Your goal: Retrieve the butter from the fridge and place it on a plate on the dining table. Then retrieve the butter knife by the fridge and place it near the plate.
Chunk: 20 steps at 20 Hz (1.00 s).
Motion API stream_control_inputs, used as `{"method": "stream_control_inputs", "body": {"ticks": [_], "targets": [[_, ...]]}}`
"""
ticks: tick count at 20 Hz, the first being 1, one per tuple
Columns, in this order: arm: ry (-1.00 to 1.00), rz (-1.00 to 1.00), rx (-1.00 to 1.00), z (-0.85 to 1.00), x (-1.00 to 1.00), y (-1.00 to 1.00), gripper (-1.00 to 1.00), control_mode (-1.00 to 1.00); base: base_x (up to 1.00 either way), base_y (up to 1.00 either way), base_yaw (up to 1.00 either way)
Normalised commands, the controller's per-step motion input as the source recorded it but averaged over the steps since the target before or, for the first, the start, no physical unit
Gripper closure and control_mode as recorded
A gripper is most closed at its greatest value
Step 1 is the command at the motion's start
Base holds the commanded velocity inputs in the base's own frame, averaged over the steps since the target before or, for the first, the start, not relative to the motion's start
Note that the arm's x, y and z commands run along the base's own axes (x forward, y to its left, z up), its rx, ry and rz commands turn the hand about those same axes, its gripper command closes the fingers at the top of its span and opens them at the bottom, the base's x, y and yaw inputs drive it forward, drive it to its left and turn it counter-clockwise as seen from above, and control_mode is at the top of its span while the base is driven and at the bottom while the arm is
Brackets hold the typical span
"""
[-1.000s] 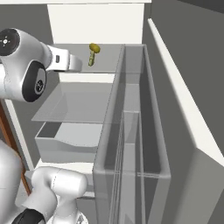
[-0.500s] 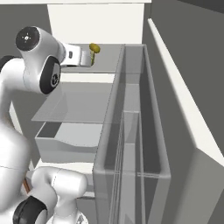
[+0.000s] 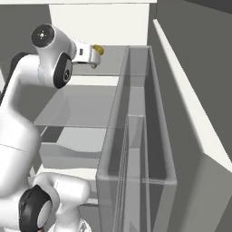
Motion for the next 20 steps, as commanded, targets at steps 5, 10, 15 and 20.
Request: {"method": "stream_control_inputs", "body": {"ticks": [5, 10, 15, 20], "targets": [[0.0, 0.0, 0.0, -0.01, 0.48, 0.0, -1.0, -1.0, 0.0, 0.0, 0.0], [0.0, 0.0, 0.0, -0.01, 0.49, 0.0, -1.0, -1.0, 0.0, 0.0, 0.0], [0.0, 0.0, 0.0, 0.0, 0.56, 0.0, -1.0, -1.0, 0.0, 0.0, 0.0], [0.0, 0.0, 0.0, -0.1, 0.39, 0.0, -1.0, -1.0, 0.0, 0.0, 0.0]]}}
